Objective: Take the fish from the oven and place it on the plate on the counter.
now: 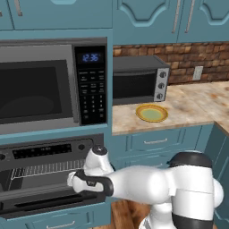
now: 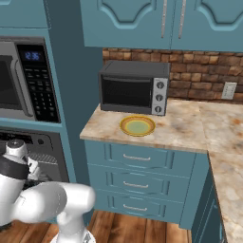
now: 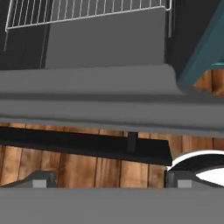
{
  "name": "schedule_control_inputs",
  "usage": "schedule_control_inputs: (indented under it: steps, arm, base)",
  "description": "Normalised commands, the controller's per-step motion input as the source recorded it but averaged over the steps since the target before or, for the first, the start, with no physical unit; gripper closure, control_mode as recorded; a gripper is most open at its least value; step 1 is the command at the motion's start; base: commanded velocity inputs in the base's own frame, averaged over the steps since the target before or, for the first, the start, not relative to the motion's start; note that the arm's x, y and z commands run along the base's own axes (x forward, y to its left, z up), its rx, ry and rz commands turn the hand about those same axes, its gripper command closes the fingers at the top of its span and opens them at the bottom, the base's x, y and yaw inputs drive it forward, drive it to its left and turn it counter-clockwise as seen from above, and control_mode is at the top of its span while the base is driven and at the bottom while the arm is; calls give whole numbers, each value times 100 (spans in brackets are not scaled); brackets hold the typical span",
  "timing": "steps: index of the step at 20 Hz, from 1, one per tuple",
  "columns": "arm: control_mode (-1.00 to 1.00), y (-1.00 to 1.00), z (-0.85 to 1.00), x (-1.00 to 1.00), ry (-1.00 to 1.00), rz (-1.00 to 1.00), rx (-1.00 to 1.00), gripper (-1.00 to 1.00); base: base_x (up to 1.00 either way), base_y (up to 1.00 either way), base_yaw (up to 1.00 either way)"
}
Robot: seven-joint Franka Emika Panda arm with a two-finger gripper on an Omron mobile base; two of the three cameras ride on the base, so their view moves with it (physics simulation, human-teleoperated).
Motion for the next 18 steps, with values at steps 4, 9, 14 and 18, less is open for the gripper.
schedule_control_inputs:
  steps: [4,9,14,18]
  arm:
    - [-100,62,-67,-80,17,0,0,-100]
    - [-100,82,-78,-100,18,1,0,-100]
    - [-100,59,33,-87,-26,1,-11,-100]
    - [-100,35,100,-53,-63,0,-31,-100]
  base:
    - [0,0,0]
    - [0,0,0]
    - [0,0,0]
    - [0,0,0]
